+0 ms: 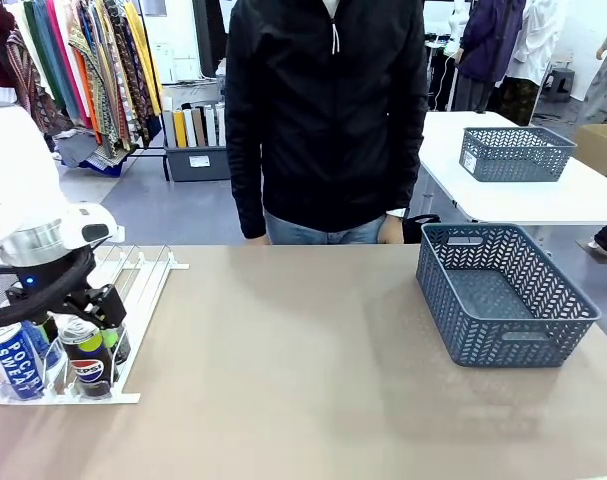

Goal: Retrieve and store the cans from the dispenser.
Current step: Pick up one can from the Automatic Can Dispenser and place it in the middle of the table.

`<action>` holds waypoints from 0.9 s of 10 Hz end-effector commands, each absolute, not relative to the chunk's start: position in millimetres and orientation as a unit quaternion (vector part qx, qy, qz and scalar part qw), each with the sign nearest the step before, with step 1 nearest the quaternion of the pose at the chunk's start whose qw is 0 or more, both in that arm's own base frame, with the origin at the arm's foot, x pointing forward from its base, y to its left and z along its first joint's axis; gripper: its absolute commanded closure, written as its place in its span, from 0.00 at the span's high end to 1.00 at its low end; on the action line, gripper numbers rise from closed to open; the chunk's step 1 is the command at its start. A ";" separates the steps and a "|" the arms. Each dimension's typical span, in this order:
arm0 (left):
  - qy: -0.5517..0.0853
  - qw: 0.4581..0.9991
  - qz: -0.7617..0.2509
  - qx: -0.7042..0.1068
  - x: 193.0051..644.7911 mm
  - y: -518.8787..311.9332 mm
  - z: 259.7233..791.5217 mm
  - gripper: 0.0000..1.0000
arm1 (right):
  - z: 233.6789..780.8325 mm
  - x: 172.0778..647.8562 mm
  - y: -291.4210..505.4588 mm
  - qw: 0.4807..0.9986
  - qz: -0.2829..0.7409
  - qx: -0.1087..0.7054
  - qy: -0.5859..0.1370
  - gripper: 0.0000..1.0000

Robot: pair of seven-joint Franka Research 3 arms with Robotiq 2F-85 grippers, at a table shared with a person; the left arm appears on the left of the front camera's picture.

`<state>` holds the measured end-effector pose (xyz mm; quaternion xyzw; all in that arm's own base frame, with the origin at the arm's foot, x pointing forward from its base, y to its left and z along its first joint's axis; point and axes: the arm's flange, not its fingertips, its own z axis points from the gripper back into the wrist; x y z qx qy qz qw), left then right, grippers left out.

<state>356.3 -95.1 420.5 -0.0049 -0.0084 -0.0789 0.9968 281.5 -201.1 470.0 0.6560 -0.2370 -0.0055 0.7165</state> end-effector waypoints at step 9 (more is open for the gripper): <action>-0.027 0.998 -0.053 0.026 343.6 -93.7 403.9 0.00 | 472.5 281.5 -202.5 0.712 0.003 0.658 -0.245 1.00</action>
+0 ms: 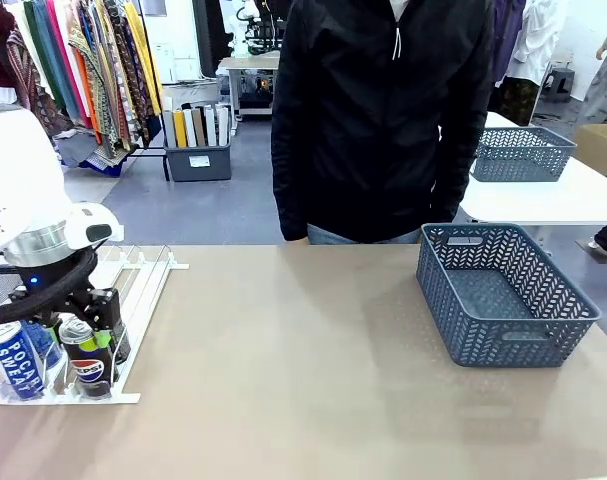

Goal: Retrieve and store the cans from the dispenser.
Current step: Pick up one can from the Automatic Can Dispenser and place it in the middle of the table.

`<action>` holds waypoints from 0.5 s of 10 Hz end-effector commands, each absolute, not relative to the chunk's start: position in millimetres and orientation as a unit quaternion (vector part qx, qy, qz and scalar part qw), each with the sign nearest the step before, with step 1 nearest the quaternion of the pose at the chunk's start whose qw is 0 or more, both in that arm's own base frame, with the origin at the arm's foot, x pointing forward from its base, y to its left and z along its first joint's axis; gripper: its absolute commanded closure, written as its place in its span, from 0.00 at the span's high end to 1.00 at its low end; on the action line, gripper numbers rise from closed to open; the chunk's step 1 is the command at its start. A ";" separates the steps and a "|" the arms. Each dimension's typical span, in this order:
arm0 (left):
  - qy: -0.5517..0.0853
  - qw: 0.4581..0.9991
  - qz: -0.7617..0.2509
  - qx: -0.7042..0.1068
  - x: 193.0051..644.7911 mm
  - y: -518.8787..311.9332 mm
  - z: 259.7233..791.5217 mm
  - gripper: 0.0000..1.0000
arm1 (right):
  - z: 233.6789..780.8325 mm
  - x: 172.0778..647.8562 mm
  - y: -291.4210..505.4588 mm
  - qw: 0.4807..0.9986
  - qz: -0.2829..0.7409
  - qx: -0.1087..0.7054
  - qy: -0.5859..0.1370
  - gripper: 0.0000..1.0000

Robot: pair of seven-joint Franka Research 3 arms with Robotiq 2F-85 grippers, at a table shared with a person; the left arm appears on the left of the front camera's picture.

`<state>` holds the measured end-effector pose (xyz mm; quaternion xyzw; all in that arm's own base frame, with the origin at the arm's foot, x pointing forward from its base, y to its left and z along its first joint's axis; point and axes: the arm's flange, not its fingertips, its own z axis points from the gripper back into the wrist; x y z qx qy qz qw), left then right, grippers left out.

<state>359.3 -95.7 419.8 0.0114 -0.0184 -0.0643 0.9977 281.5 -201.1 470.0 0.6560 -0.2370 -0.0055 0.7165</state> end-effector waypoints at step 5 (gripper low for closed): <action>-0.031 0.998 -0.049 0.026 338.9 -95.4 417.1 0.00 | 472.5 281.5 -202.5 0.712 0.003 0.658 -0.245 1.00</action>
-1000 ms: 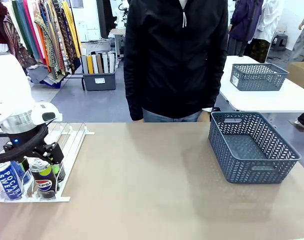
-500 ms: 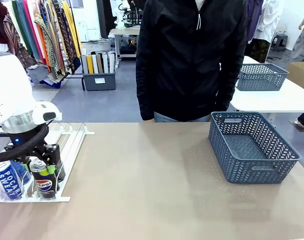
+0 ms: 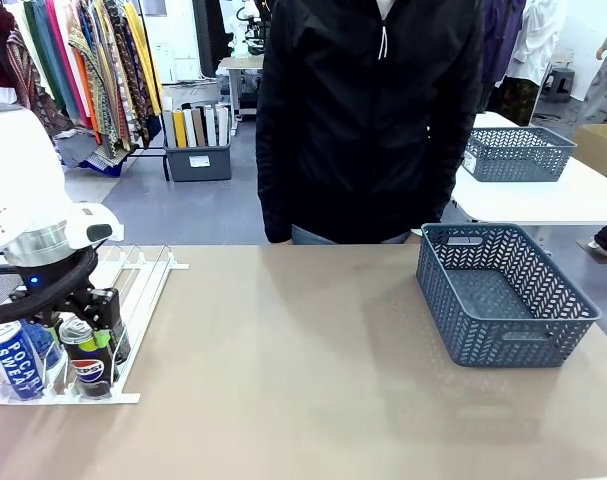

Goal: Retrieve and store the cans from the dispenser.
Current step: Pick up one can from the Automatic Can Dispenser and place it in the middle of the table.

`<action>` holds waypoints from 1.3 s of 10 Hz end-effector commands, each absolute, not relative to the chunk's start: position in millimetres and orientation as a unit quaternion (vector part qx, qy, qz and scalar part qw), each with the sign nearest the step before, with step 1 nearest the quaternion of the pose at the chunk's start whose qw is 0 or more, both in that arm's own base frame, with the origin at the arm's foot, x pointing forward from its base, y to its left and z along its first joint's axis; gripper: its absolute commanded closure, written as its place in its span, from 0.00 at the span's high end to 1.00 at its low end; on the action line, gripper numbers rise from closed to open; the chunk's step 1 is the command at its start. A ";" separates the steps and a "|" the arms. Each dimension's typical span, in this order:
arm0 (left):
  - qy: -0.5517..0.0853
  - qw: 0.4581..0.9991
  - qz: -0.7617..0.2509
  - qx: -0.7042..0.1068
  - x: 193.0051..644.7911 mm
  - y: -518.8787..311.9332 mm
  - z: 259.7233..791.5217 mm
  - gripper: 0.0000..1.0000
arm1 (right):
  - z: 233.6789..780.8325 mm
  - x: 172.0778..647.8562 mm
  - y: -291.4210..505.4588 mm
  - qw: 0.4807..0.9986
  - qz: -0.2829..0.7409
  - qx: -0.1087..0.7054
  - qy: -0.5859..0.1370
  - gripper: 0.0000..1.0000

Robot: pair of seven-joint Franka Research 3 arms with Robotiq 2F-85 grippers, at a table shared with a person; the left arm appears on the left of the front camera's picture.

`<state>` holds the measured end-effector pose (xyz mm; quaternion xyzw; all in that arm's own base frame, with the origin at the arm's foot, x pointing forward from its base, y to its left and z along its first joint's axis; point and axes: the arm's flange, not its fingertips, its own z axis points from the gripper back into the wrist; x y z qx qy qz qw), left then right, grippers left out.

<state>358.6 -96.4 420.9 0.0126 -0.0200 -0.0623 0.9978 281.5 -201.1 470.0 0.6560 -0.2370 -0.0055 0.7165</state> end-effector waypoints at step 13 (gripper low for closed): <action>-0.092 0.996 -0.012 -0.004 269.3 -66.7 641.6 0.00 | 472.5 281.5 -202.5 0.712 0.003 0.658 -0.245 1.00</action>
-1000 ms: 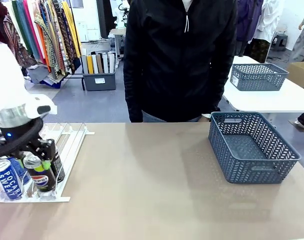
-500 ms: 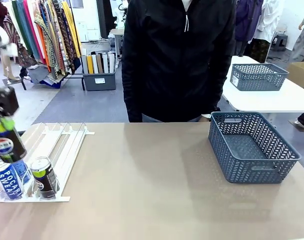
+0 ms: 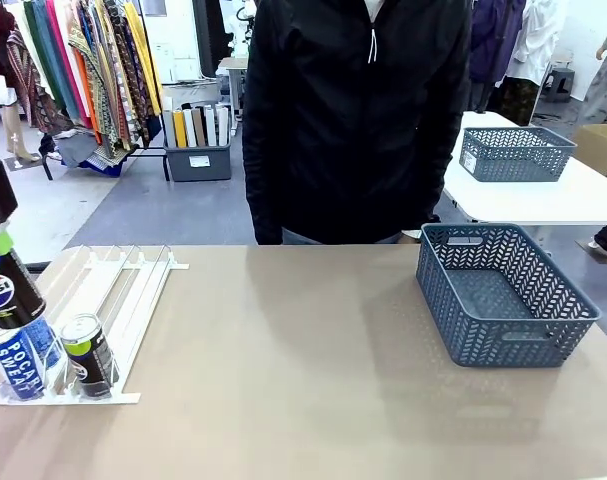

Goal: Retrieve and store the cans from the dispenser.
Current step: Pick up one can from the Automatic Can Dispenser and place it in the middle of the table.

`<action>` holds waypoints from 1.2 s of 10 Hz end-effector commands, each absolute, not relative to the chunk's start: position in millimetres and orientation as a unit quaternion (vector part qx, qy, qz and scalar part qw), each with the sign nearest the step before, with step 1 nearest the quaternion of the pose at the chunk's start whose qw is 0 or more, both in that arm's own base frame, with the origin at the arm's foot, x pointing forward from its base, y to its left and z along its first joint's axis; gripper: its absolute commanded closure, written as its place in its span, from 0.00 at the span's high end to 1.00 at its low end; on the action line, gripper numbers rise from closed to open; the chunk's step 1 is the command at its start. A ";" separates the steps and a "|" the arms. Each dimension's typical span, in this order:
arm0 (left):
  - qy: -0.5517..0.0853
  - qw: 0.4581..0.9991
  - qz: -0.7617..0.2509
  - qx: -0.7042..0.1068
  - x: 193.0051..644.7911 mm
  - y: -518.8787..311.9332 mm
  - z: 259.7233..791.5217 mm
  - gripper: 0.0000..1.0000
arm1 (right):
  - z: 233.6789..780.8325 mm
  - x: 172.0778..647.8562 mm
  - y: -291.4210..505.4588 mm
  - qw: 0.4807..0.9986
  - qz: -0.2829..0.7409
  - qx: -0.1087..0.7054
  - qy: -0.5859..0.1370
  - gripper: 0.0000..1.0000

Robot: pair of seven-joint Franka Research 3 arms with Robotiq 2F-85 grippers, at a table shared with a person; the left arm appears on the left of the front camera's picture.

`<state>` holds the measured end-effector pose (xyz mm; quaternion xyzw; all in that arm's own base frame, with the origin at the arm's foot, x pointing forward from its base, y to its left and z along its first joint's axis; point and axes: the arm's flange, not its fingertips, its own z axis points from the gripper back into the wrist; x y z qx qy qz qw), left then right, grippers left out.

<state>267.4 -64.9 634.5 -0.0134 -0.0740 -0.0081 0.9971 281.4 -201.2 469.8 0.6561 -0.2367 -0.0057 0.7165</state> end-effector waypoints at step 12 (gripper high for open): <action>-0.115 0.964 -0.233 -0.048 428.1 -387.6 536.5 0.00 | 472.5 281.5 -202.5 0.712 0.003 0.658 -0.245 1.00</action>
